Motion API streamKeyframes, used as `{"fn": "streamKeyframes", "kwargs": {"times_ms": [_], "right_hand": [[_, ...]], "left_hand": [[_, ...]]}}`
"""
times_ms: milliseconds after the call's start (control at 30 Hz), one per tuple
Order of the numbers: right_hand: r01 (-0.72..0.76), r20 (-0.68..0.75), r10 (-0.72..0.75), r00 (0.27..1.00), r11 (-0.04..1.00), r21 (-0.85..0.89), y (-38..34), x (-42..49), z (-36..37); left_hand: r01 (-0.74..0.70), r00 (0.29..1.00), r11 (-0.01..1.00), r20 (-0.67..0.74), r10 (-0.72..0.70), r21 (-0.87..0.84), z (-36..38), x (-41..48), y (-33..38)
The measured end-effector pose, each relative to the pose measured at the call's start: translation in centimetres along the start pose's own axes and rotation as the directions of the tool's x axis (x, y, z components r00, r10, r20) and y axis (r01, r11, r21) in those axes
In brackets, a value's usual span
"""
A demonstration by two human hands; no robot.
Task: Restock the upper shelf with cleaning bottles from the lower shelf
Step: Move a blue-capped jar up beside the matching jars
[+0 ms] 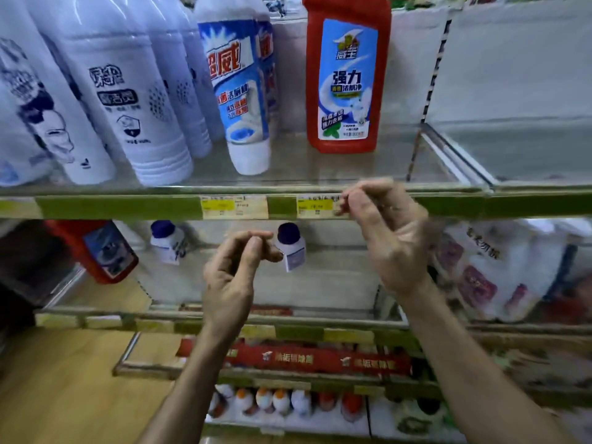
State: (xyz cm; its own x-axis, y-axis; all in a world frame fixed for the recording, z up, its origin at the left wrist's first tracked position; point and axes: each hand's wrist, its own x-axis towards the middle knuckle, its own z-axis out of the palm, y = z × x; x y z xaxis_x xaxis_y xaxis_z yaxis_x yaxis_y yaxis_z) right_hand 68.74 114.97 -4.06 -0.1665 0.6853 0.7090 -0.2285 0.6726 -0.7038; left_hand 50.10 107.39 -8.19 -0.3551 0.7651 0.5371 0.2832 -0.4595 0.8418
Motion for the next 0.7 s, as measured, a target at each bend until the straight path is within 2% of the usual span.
{"fn": "streamKeyframes", "kwargs": {"times_ms": [100, 200, 267, 367, 533, 700], "right_hand": [[-0.024, 0.159, 0.034, 0.987, 0.998, -0.064, 0.9, -3.3, 0.0], [-0.217, 0.279, 0.255, 0.926, 0.963, -0.159, 3.1, -5.1, 0.6], [-0.379, 0.268, 0.444, 0.855, 0.887, -0.263, 6.0, -5.4, 1.3], [-0.49, 0.205, 0.596, 0.777, 0.776, -0.397, 11.8, -4.8, 2.7], [-0.387, 0.19, 0.567, 0.802, 0.735, -0.557, 21.7, -2.1, 5.5], [-0.392, 0.198, 0.652, 0.732, 0.64, -0.66, 26.5, -0.3, 8.7]], "left_hand": [[0.091, 0.994, 0.994, -0.051, -0.094, -0.053, -1.0, -0.8, -2.5], [0.193, 0.978, 0.977, -0.067, -0.2, -0.091, -1.6, -0.8, -4.3], [0.245, 0.965, 0.963, -0.068, -0.253, -0.11, -1.9, -0.6, -5.7], [0.317, 0.941, 0.94, -0.081, -0.328, -0.13, -2.2, -0.5, -8.4], [0.381, 0.911, 0.909, -0.099, -0.4, -0.168, -2.2, -2.0, -13.2], [0.374, 0.91, 0.912, -0.123, -0.396, -0.168, -2.5, -3.5, -14.9]]}}
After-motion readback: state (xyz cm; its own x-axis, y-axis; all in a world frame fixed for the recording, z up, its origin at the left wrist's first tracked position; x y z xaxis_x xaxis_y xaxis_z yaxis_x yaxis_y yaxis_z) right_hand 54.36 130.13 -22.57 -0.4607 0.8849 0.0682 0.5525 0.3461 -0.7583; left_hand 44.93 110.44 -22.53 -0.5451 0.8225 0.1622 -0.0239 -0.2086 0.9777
